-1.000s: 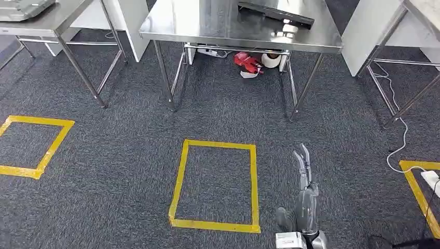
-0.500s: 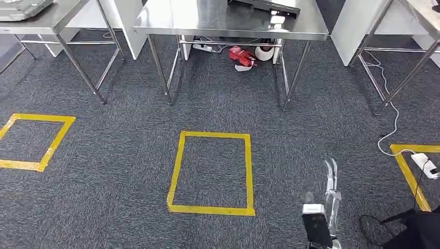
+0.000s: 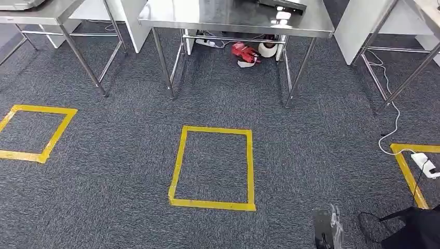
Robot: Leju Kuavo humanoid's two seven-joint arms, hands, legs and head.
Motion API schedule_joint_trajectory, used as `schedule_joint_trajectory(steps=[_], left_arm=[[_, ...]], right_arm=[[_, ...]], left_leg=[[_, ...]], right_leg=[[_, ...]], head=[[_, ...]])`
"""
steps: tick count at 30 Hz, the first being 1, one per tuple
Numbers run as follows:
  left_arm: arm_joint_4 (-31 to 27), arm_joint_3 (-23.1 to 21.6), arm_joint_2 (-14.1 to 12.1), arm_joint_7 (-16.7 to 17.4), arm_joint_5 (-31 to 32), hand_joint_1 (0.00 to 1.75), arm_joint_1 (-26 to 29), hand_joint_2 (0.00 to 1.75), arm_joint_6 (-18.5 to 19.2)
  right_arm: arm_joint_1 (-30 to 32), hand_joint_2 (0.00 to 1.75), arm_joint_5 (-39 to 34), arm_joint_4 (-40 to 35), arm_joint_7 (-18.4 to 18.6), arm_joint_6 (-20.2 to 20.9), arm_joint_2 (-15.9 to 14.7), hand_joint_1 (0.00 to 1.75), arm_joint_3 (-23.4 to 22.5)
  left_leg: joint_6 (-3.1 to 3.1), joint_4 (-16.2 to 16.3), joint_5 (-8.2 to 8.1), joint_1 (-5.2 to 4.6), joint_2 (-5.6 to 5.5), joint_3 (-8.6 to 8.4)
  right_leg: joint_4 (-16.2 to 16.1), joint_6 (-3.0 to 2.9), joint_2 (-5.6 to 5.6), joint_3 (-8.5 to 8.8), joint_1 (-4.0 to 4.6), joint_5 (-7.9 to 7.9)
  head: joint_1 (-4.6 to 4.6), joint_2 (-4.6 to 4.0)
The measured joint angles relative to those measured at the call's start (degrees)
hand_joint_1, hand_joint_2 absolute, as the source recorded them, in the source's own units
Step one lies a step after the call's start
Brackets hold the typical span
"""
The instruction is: Take the parts from the cabinet and place them on the table.
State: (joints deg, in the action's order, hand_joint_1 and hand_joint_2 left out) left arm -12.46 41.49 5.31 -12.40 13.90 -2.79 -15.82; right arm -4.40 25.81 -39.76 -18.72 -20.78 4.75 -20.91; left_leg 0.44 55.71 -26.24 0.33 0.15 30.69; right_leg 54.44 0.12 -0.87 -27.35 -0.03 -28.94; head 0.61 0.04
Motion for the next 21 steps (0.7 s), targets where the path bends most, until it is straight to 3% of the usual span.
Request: schedule_joint_trajectory(steps=[5,10,15,21], left_arm=[[0.02,-0.18,-0.11,0.42,1.07,0.00,0.11,0.00,-0.13],[0.02,-0.18,-0.09,0.53,1.25,0.00,0.10,0.00,-0.59],[0.04,-0.18,-0.07,0.57,1.33,0.00,0.10,0.00,-1.05],[0.09,0.04,0.00,0.79,0.42,0.00,0.19,0.00,-1.86]], right_arm=[[0.01,0.00,-1.23,14.94,8.44,-0.59,-2.39,0.00,-6.13],[1.86,0.00,-1.16,22.50,15.89,-0.92,-2.41,0.00,-8.97],[1.96,0.00,-1.33,25.36,17.94,-1.27,-2.26,0.00,-10.04],[1.94,0.00,-3.43,26.34,17.57,-1.44,-1.56,0.00,-12.45]], left_leg=[[0.44,0.08,0.14,-0.35,-0.03,0.32],[0.53,0.10,0.16,-0.36,-0.01,0.32],[0.71,0.15,0.28,-0.39,0.01,0.33],[0.90,0.30,0.39,-0.38,0.00,0.46]], right_leg=[[-0.07,0.55,0.00,-0.13,-0.11,0.35],[-0.10,0.73,0.02,-0.23,-0.32,0.45],[-0.15,1.03,0.02,-0.29,-0.52,0.65],[-0.14,1.23,0.01,-0.30,-0.60,0.78]], head=[[-0.05,0.00],[-0.07,0.00],[-0.02,0.00],[-0.05,0.00]])
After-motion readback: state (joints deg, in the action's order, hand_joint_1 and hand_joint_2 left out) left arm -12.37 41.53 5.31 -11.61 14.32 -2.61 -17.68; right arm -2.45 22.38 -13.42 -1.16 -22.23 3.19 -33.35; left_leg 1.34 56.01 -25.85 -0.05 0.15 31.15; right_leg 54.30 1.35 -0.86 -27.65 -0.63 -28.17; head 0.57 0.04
